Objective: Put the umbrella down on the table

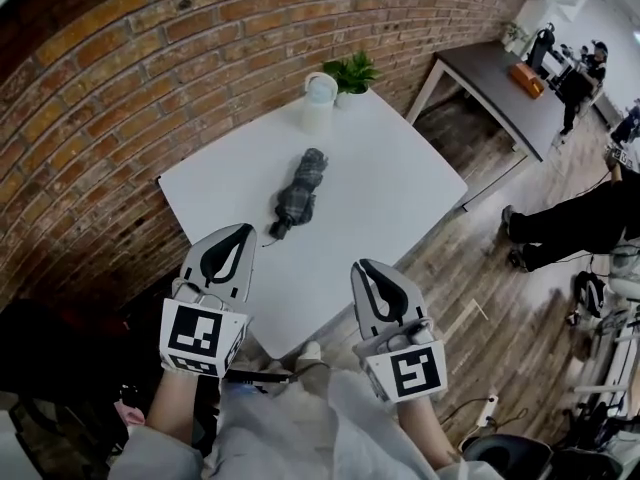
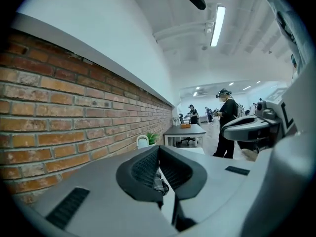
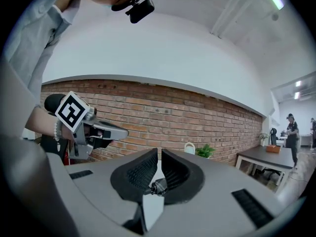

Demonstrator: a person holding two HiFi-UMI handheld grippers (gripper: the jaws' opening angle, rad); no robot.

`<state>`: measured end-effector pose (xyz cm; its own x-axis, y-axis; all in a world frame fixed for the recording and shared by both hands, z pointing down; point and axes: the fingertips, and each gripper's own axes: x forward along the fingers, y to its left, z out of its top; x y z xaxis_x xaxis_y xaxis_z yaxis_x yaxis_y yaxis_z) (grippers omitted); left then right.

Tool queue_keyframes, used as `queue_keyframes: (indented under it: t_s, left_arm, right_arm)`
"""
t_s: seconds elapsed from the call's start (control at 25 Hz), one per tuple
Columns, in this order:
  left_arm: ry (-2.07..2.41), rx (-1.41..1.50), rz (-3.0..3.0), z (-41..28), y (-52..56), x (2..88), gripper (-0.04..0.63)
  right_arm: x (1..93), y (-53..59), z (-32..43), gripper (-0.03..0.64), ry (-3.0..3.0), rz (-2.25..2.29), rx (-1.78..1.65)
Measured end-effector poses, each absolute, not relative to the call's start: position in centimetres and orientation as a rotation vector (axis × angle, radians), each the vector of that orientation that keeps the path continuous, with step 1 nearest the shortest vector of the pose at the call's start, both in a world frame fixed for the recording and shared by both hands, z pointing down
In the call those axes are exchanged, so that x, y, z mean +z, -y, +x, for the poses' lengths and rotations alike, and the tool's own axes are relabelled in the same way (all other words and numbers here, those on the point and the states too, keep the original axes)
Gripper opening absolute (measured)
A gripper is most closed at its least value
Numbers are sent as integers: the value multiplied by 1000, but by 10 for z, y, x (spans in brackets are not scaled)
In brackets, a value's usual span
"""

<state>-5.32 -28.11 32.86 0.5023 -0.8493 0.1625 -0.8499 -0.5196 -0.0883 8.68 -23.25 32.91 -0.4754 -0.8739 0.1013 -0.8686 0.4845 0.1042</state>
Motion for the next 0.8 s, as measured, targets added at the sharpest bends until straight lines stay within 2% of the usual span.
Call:
queue_keyframes:
  t_s: [0.8]
  left_arm:
    - [1421, 359, 2734, -39, 250, 346, 20]
  right_arm:
    - [322, 227, 83, 55, 2598, 1497, -121]
